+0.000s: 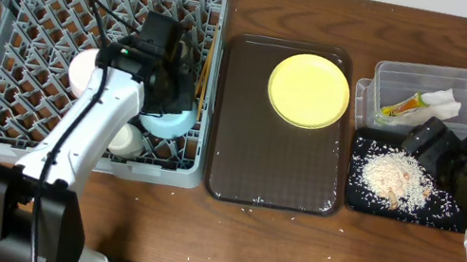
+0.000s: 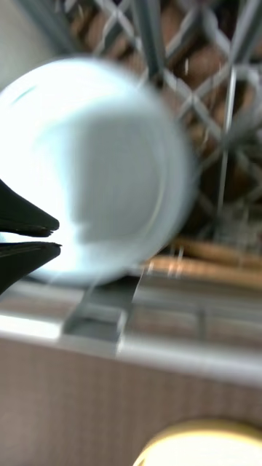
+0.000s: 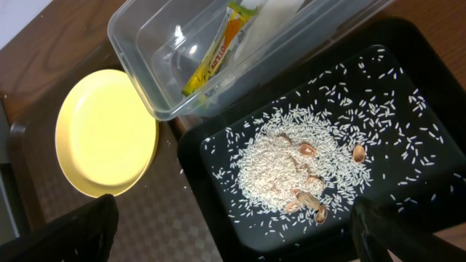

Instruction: Sort waste into correct bins and load items into the dishwasher

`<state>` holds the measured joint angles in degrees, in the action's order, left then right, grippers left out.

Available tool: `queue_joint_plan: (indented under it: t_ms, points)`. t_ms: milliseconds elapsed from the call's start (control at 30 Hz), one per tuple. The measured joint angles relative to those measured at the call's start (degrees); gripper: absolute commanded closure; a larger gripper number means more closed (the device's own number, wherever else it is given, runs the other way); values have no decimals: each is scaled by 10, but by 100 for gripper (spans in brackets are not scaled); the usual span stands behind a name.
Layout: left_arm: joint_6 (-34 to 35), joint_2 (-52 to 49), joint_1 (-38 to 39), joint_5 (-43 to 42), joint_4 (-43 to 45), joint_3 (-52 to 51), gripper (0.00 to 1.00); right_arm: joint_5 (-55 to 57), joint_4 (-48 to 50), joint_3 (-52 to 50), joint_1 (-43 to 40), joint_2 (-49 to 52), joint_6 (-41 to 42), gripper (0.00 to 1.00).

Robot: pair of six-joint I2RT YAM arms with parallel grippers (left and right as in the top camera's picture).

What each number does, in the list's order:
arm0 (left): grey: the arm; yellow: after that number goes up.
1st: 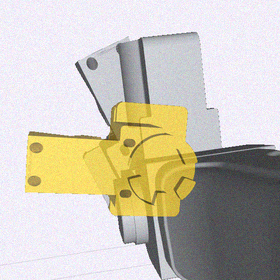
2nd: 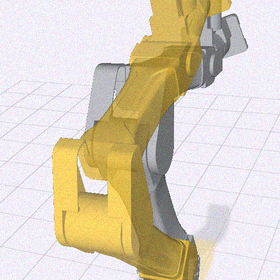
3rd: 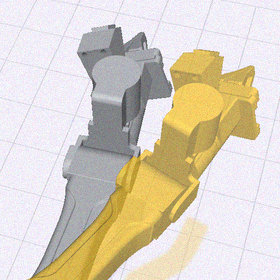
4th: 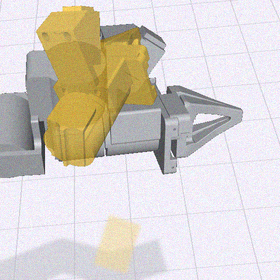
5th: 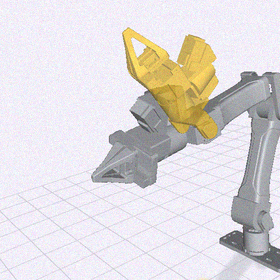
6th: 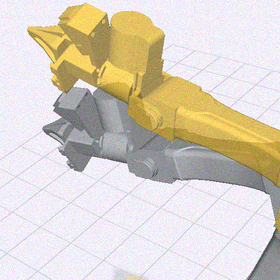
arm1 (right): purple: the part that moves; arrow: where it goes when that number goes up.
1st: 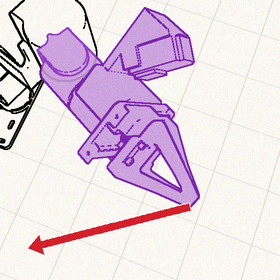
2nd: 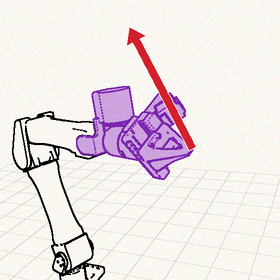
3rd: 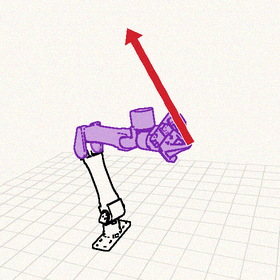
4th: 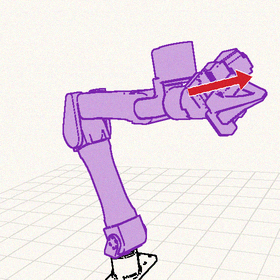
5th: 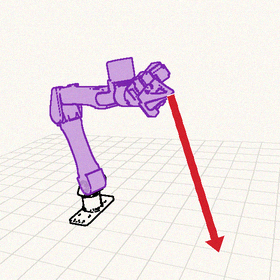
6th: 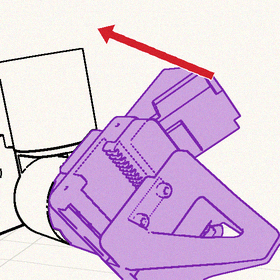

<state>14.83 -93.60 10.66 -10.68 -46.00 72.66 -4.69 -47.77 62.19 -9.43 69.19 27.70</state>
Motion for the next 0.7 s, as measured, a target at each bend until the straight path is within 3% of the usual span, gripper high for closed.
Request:
queue_joint_plan:
  t_ms: [167, 333, 400, 467, 567, 700]
  points:
    - [0, 10, 3, -12, -7, 0, 92, 0, 0, 0, 0, 0, 0, 1]
    - [-1, 33, 4, -25, -37, -2, 86, 0, 0, 0, 0, 0, 0, 1]
    - [-5, 70, 5, -27, -45, -3, 75, 0, 0, 0, 0, 0, 0, 1]
    - [-14, 140, 7, -19, -49, -3, 55, 0, 0, 0, 0, 0, 0, 1]
    - [-17, 231, 8, 19, -50, -3, 41, 0, 0, 0, 0, 0, 0, 1]
    - [-17, 338, 8, 57, -51, -3, 36, 0, 0, 0, 0, 0, 0, 1]
